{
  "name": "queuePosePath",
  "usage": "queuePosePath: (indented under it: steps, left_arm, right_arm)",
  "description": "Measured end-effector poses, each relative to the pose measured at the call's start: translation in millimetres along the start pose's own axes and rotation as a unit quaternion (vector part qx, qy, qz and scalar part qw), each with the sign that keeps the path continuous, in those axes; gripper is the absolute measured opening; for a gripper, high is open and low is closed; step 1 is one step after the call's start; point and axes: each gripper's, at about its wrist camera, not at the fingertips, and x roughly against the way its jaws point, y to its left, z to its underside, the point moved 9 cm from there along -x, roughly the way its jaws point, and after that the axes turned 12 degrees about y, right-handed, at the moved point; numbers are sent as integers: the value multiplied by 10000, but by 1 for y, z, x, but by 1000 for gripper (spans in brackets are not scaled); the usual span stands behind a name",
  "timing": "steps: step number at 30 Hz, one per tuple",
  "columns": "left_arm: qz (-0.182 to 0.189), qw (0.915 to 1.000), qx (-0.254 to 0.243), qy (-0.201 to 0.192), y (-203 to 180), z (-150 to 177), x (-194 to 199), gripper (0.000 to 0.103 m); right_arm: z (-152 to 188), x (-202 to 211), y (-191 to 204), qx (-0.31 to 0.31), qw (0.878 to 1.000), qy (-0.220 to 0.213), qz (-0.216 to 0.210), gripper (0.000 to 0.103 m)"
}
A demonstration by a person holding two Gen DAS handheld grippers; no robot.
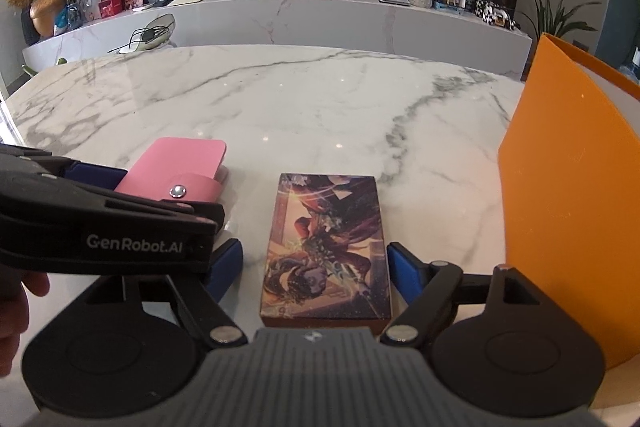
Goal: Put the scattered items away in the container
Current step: 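Carry the pink wallet with left tool while right tool carries the card deck to the box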
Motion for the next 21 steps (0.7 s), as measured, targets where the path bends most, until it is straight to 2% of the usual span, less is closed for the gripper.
queuePosePath:
  steps: [3,5,6,10,21]
  left_arm:
    - [45,10000,49,7,2,1,2,96]
    - [63,9999,107,21,4,3,4,96]
    - [73,9999,134,36,5,5,5,95]
    - [112,9995,263,108,10,14,13,95]
    - [-150,9997,202,28,13,48,59,95]
  right_arm:
    - [0,1,3,54,10000,-34,-24,75]
    - [0,3,6,110,9999,-38,-48,69]
    - [1,4,9,143,9999,-40,-64,63]
    - [4,7,13,125,9999,56,-60,62]
    - [33,29,20,104,9985,523,-129,62]
